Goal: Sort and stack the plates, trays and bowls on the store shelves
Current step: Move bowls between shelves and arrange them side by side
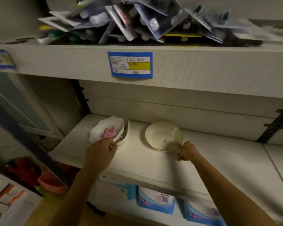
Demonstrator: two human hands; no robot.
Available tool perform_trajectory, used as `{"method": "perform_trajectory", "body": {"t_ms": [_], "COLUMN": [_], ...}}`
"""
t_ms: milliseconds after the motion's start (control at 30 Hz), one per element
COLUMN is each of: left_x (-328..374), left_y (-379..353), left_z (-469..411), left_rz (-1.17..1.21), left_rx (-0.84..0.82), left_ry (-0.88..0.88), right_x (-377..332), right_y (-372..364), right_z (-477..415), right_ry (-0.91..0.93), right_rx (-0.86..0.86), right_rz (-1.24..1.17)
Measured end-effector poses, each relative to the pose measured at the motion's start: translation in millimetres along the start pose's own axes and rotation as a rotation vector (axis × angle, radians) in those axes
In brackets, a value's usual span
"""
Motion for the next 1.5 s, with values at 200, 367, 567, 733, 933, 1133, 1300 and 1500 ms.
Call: {"method": "perform_trajectory", "body": {"t_ms": [200,367,567,733,933,1133,1300,1500], "left_x": [-57,-96,-139,-147,-149,-149,-132,-75], "left_y": [3,1,-33,-65,-78,-74,-50,-14], "left_z": [-30,-42,-52,-56,-64,-73,-70,-60], "left_rz": [0.031,0.009,-0.127,0.009,0.037,0.167,0.226,0.284], "left_rx": [-0.042,-0.082,-0.254,-0.390,-0.466,-0.422,-0.317,-0.198], "left_ry": [0.083,0.122,0.308,0.346,0.350,0.377,0.365,0.229], "right_x": [-6,-11,-18,-22,-18,-12,-8,17], "right_y": [-19,-14,-8,-5,0,3,16,46], "right_z": [1,24,68,107,140,161,172,191], "right_ry": [-0.090,-0.105,-0.052,-0.064,-0.100,-0.123,-0.119,-0.122], "right_rx": [0.126,0.222,0.281,0.321,0.387,0.419,0.440,0.478], "right_rz": [-0.204,-0.189,-0.213,-0.255,-0.269,-0.262,-0.322,-0.402]}}
Point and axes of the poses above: each hand's wrist, its own z-axis away from the middle knuckle, its own y-axis out of the back of the hand, x = y × z, the point moved 7 cm from there along -z, towards the middle knuckle, and after that the axes turned 13 degrees about x, right-handed, at the moved point
